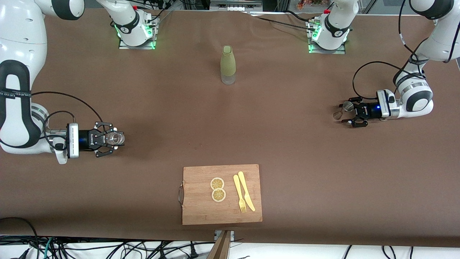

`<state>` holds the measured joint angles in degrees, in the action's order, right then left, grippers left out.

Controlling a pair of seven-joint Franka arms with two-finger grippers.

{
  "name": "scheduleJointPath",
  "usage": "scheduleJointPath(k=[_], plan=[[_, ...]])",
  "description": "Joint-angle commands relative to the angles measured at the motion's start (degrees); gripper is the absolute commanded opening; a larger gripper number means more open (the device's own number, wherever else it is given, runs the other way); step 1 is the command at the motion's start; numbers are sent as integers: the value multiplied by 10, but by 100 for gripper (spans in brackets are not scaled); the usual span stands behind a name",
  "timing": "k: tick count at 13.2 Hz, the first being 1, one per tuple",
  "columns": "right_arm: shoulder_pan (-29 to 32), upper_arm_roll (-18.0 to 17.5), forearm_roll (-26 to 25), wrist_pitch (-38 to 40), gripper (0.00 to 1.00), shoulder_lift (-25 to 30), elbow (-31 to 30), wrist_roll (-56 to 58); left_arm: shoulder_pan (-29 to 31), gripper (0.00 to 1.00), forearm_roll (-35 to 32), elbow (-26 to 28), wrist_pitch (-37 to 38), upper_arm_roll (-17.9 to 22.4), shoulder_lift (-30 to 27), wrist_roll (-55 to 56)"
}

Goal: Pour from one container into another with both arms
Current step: 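Lift the beaker with the right gripper while the left lifts the jigger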

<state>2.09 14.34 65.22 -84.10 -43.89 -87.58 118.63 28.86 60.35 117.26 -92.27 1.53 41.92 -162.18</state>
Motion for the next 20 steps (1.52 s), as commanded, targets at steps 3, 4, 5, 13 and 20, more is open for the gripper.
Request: scheduleJointPath(k=[3,4,5,13,20], plan=[[-1,2,5,4,30,10,-7,-11,4,49,-3,1,15,7,16,-208],[-1,2,4,4,30,10,-5,-11,5,48,-3,1,16,7,19,-211],[-1,2,5,4,30,10,-5,-11,5,47,-2,1,15,8,20,-212],[5,2,4,13,30,10,-5,-11,8,39,-4,1,17,15,21,-217],[5,2,4,14,30,9,-5,-11,8,26,-4,4,25,15,20,-229]])
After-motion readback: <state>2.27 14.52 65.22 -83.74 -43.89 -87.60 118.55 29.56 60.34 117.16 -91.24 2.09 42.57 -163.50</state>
